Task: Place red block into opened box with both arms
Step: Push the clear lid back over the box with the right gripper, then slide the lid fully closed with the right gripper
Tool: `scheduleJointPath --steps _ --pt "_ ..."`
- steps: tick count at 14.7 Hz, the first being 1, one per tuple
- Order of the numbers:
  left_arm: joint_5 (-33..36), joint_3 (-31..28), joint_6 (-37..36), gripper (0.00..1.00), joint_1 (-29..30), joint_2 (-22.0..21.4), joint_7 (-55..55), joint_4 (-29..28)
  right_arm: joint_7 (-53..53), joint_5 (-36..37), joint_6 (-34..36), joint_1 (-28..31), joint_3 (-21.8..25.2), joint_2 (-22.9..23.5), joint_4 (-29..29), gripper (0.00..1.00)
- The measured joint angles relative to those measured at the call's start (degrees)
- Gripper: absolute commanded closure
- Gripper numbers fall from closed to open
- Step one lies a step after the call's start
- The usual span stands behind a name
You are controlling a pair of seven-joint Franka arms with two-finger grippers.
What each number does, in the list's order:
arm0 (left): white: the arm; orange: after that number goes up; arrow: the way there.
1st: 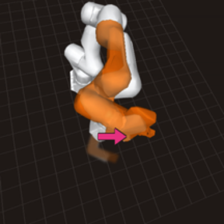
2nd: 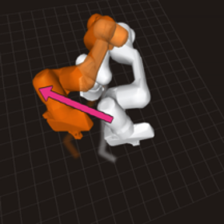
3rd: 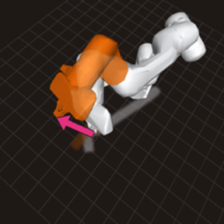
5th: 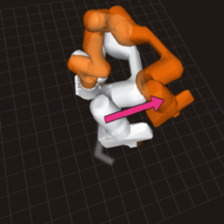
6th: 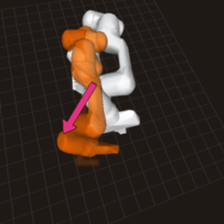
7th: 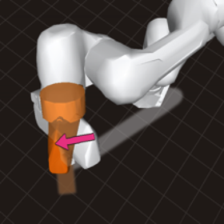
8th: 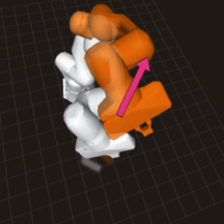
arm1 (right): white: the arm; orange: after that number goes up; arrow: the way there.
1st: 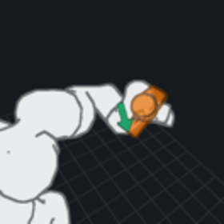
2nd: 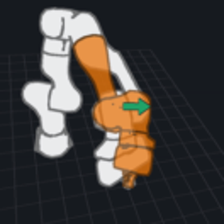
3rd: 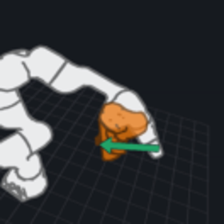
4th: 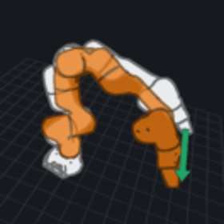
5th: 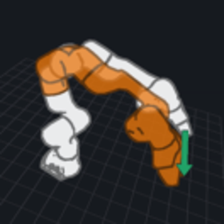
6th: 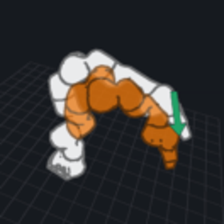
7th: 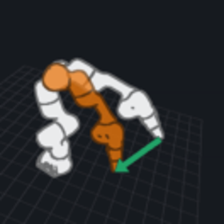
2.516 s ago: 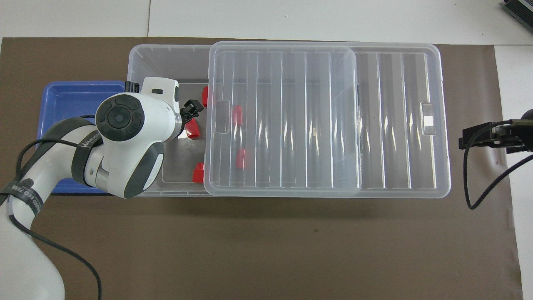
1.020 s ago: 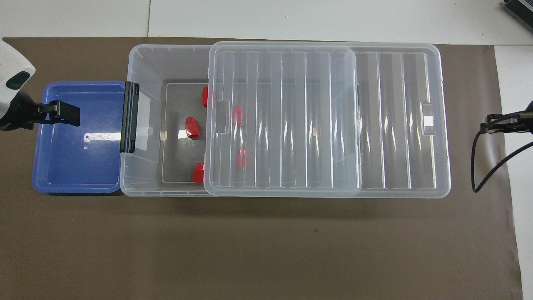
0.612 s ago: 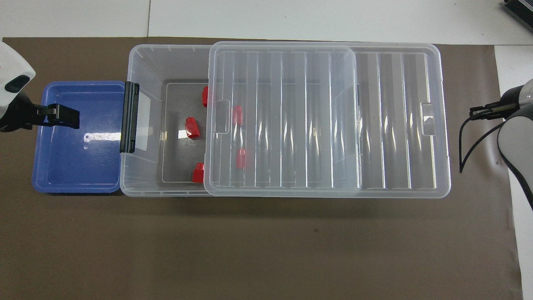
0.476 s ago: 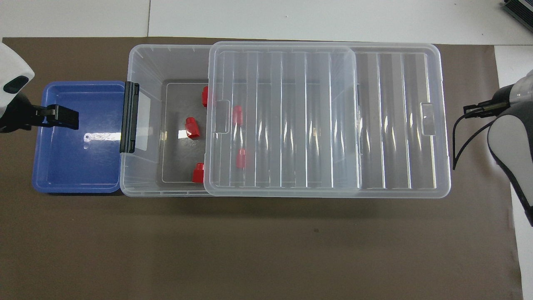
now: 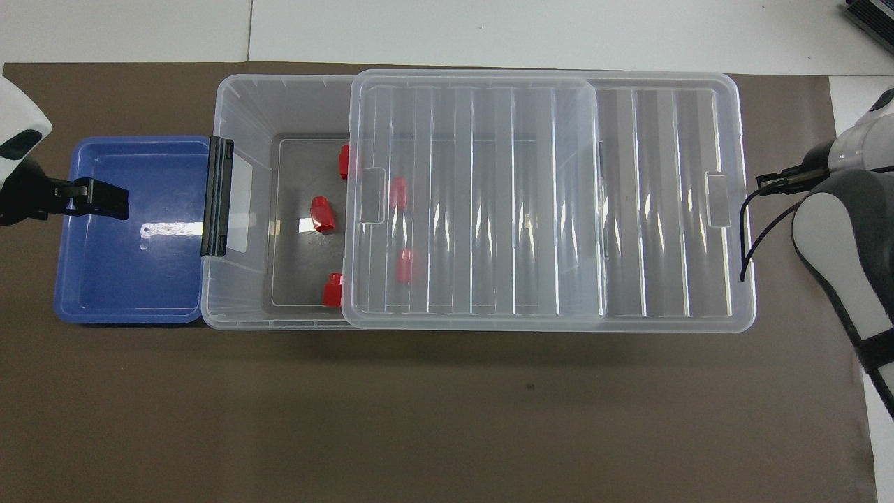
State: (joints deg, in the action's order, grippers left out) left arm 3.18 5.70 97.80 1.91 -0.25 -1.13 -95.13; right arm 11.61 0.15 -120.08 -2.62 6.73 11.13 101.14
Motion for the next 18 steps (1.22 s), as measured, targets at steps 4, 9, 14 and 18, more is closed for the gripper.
scheduleJointPath --steps 4,9,14,18 --pt "0.00 -0.21 -4.21 0.00 0.00 -0.35 0.07 1.02 -2.44 -0.01 -0.92 -1.43 0.00 0.27 0.19 1.00" --pt "-1.74 -0.22 -12.28 0.00 0.00 -0.55 0.11 6.62 -7.39 -0.02 -1.56 -5.15 -0.08 0.53 0.30 1.00" --pt "-2.07 -0.22 -13.15 0.00 0.00 -0.46 0.13 7.26 -9.10 -0.10 -1.62 -7.48 -0.11 0.55 0.34 1.00" --pt "-2.11 -0.22 -13.41 0.00 0.00 -0.44 0.14 7.26 -9.39 -1.03 -1.67 -9.36 -0.14 0.55 0.39 1.00"
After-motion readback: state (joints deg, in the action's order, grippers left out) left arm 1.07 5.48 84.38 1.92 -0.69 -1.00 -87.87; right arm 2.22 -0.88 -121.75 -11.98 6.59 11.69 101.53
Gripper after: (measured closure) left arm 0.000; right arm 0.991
